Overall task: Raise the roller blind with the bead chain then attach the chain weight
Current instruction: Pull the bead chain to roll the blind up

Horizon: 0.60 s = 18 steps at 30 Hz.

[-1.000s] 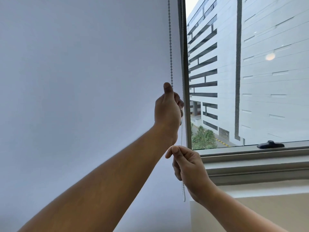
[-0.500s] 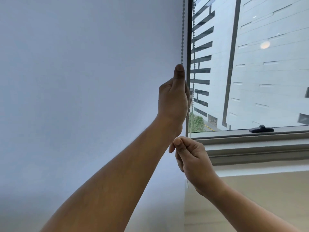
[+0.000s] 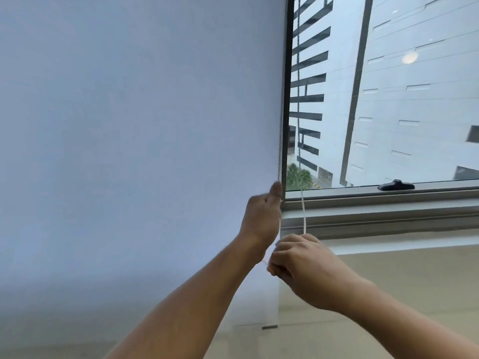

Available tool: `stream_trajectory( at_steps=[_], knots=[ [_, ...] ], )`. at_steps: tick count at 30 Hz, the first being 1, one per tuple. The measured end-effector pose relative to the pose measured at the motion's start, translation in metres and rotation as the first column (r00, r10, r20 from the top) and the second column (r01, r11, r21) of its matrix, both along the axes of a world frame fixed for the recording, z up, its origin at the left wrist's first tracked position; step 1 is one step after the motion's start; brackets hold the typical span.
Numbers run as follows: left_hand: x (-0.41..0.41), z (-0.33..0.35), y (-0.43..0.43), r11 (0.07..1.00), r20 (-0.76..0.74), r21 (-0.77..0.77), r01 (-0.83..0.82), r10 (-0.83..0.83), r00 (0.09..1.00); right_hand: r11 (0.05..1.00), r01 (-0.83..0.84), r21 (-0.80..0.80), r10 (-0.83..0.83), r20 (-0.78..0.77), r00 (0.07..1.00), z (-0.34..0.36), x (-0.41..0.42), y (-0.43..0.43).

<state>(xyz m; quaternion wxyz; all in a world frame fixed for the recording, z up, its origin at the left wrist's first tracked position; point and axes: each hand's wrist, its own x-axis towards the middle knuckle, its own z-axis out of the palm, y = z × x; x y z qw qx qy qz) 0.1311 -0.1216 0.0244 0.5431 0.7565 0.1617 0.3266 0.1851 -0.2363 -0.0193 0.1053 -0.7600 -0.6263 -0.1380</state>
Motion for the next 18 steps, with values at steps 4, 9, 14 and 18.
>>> stream_trajectory(
  at_steps=[4, 9, 14, 18],
  knots=[
    [-0.005, -0.024, 0.006, 0.996, -0.06, -0.076, -0.043, 0.038, 0.997, 0.989, 0.146, 0.027, -0.144, -0.057, 0.988, 0.032, 0.02, -0.006],
    [-0.003, -0.023, 0.0, 0.991, -0.037, -0.131, 0.004, -0.009, 0.999, 0.883, 0.21, 0.419, 0.25, -0.799, 0.547, 0.096, 0.04, 0.011],
    [0.002, -0.021, -0.004, 0.992, -0.045, -0.122, 0.033, -0.039, 0.998, 0.829, 0.278, 0.485, 0.476, -0.873, 0.104, 0.118, 0.033, 0.037],
    [0.003, -0.018, 0.002, 0.994, -0.038, -0.106, 0.034, -0.039, 0.999, 0.786, 0.287, 0.548, 0.58, -0.814, -0.033, 0.114, 0.027, 0.052]
  ],
)
